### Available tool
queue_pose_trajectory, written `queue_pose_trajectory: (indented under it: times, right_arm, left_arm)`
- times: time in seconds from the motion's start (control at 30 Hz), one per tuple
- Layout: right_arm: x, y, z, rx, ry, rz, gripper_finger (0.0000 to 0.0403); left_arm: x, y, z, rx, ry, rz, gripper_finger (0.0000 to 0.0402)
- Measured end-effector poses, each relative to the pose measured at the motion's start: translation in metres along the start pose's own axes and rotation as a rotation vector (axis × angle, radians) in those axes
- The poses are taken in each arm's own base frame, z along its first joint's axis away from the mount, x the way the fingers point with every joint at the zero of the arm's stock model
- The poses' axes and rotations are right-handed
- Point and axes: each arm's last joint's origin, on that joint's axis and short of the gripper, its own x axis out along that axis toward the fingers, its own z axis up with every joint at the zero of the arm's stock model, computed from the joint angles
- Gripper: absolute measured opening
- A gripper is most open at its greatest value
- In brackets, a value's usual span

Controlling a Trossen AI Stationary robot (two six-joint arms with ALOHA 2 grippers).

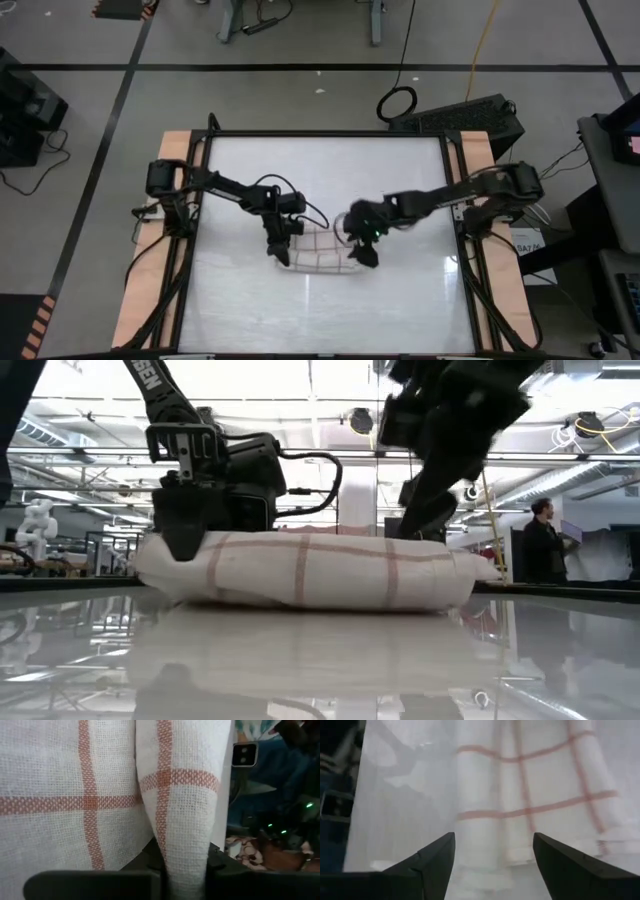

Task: Roll towel
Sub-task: Roll the white checkered towel

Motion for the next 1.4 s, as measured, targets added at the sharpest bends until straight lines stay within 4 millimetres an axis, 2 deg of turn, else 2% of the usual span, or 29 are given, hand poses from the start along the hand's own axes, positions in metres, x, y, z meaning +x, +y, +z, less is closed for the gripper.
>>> queue_pose_trajectory:
  times: [0.07, 0.2, 0.33, 0.63, 0.9, 1.2, 1.4]
  right_arm:
    - [-0.002, 0.019, -0.005, -0.07, -0.013, -0.049, 0.0257]
    - [0.006, 0.051, -0.021, -0.165, -0.02, -0.168, 0.0251]
    - [0.014, 0.062, -0.029, -0.194, -0.056, -0.302, 0.0254]
    - [0.015, 0.043, -0.021, -0.239, -0.063, -0.387, 0.03]
    - [0.041, 0.028, -0.022, -0.278, 0.014, -0.297, 0.0302]
    - [0.041, 0.014, -0.018, -0.289, 0.027, -0.322, 0.0293]
    - [0.05, 0.004, -0.021, -0.301, 0.077, -0.298, 0.0282]
  left_arm:
    - [-0.005, 0.003, 0.001, -0.028, -0.012, -0.018, 0.005]
    - [-0.017, 0.011, 0.004, -0.063, -0.05, -0.022, 0.005]
    - [-0.024, 0.014, 0.005, -0.074, -0.064, -0.051, 0.005]
    - [-0.025, 0.015, 0.005, -0.072, -0.065, -0.065, 0.005]
    - [-0.022, 0.02, 0.005, -0.141, -0.057, -0.063, 0.005]
    - [-0.022, 0.021, 0.005, -0.146, -0.062, -0.032, 0.005]
    - [-0.022, 0.022, 0.005, -0.153, -0.065, -0.016, 0.005]
